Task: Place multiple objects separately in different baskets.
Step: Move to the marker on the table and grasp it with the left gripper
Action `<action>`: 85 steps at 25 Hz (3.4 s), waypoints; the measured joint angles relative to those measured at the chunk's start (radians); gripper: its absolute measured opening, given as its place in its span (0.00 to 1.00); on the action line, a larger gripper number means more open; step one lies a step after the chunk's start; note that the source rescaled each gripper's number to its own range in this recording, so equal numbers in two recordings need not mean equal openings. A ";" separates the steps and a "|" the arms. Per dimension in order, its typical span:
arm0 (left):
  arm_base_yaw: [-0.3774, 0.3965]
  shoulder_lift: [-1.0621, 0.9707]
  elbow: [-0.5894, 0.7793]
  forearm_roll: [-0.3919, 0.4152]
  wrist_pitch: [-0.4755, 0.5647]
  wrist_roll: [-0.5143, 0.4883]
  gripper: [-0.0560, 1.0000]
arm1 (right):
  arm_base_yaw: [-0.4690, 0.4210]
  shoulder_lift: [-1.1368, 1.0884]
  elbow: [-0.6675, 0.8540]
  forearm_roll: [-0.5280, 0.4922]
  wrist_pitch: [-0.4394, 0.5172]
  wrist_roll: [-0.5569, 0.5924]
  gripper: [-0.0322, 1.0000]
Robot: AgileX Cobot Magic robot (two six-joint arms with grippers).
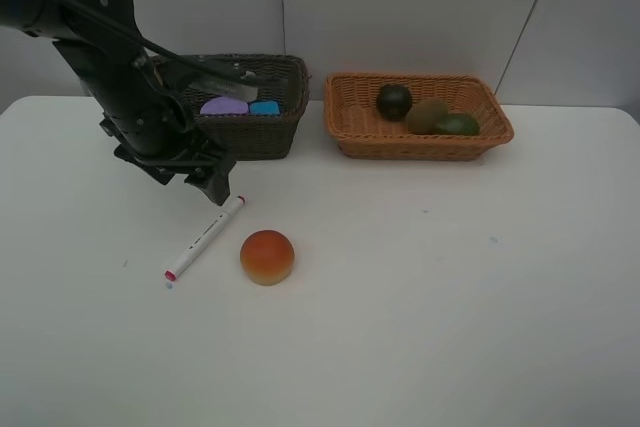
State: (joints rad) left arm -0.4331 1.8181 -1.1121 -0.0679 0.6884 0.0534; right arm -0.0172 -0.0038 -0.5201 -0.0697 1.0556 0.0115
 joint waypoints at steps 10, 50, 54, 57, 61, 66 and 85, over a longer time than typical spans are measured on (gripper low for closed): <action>0.000 0.159 0.001 0.000 -0.051 -0.003 1.00 | 0.000 0.000 0.000 0.000 0.000 0.000 1.00; 0.000 0.240 0.001 0.031 -0.130 -0.010 0.31 | 0.000 0.000 0.000 0.000 0.000 0.000 1.00; 0.000 0.240 0.001 0.030 -0.141 -0.010 0.07 | 0.000 0.000 0.000 0.000 0.000 0.000 1.00; 0.000 0.240 0.001 0.028 -0.147 -0.010 0.07 | 0.000 0.000 0.000 0.000 0.000 0.000 1.00; 0.000 0.240 0.001 0.028 -0.147 -0.010 0.07 | 0.000 0.000 0.000 0.000 0.000 0.000 1.00; 0.000 0.240 0.001 0.028 -0.148 -0.010 0.07 | 0.000 0.000 0.000 0.000 0.000 0.000 1.00; 0.000 0.208 0.001 0.027 -0.095 -0.010 0.07 | 0.000 0.000 0.000 0.000 0.000 0.000 1.00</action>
State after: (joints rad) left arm -0.4331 2.0258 -1.1109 -0.0408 0.5936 0.0432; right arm -0.0172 -0.0038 -0.5201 -0.0697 1.0556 0.0115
